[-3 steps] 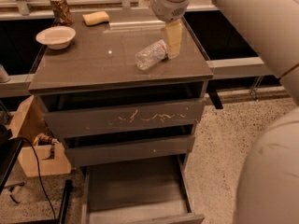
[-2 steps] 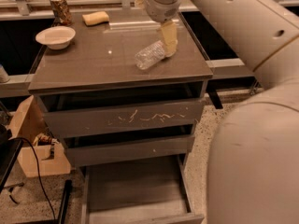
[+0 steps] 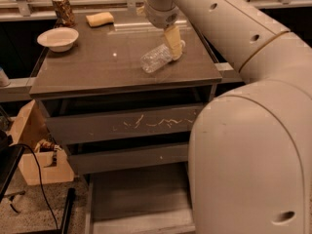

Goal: Place water bottle into bottom drawer

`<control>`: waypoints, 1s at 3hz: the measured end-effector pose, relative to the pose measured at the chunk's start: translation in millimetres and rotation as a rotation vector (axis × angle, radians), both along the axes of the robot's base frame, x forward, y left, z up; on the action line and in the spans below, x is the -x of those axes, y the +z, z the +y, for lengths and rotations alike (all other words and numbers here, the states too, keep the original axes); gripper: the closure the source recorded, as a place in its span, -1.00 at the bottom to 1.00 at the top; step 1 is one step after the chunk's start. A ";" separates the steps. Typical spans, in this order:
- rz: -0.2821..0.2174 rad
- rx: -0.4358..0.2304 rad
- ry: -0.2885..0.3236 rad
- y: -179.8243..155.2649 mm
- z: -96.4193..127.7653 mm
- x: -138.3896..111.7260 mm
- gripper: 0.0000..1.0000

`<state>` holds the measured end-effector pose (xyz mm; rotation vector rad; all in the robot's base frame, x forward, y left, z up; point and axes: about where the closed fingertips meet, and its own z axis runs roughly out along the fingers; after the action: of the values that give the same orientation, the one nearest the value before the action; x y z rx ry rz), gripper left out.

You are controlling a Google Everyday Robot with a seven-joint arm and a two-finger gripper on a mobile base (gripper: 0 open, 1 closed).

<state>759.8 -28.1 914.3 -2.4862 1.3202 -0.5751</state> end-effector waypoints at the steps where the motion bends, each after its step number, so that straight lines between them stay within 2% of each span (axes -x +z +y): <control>1: 0.013 0.056 0.020 -13.6 2.9 -6.2 -1.00; 3: 0.046 0.140 0.047 -36.6 5.6 -11.8 -1.00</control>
Offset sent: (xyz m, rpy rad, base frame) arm 0.0119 0.0067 -0.0317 -0.1526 0.0414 0.0544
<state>771.7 -22.5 877.8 -2.6505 1.2746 -0.6230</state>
